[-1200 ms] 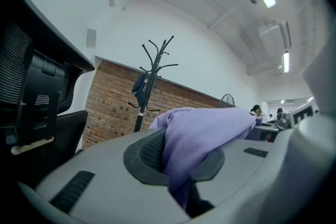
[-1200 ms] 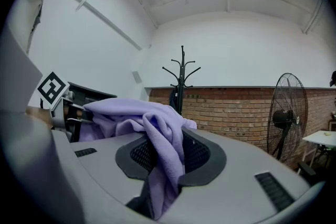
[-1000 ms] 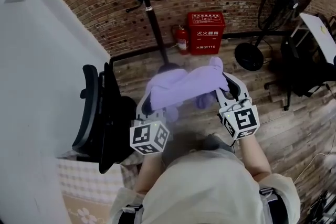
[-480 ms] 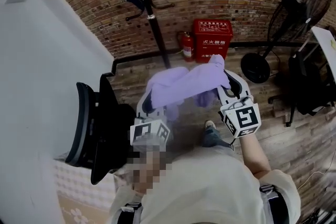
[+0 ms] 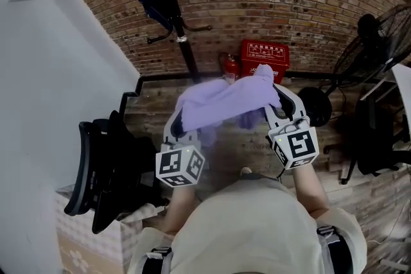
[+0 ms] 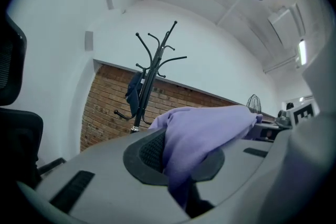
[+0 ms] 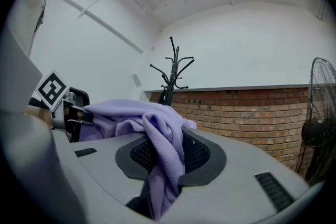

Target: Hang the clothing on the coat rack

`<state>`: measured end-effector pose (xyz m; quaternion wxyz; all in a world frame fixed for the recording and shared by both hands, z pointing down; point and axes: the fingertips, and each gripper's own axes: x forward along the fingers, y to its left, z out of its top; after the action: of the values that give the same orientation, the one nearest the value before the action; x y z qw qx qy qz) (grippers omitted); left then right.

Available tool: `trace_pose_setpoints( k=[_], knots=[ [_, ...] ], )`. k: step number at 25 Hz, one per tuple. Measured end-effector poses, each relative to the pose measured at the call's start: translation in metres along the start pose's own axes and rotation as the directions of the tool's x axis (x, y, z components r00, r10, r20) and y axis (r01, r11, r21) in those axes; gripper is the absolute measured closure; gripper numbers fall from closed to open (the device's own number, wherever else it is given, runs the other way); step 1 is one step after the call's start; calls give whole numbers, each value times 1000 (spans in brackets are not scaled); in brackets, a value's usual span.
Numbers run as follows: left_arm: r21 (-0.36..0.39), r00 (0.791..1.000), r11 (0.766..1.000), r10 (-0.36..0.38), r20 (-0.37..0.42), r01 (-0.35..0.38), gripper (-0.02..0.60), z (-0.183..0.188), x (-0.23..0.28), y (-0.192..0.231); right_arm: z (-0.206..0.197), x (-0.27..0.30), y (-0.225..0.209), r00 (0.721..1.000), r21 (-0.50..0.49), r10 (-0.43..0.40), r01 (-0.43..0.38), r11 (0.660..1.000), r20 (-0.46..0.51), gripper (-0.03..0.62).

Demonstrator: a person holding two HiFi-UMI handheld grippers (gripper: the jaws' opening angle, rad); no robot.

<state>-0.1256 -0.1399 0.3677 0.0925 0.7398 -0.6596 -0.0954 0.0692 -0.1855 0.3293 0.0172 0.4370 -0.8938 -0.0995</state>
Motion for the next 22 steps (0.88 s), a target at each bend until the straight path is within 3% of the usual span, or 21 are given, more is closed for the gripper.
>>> trace_pose_setpoints(
  k=[11, 22],
  knots=[
    [-7, 993, 994, 107, 42, -107, 549, 0, 59, -19, -3, 51, -63, 990, -26, 133, -132, 991, 42, 507],
    [45, 980, 980, 189, 66, -192, 549, 22, 89, -5, 9, 108, -78, 970, -64, 220, -215, 975, 101, 507]
  ],
)
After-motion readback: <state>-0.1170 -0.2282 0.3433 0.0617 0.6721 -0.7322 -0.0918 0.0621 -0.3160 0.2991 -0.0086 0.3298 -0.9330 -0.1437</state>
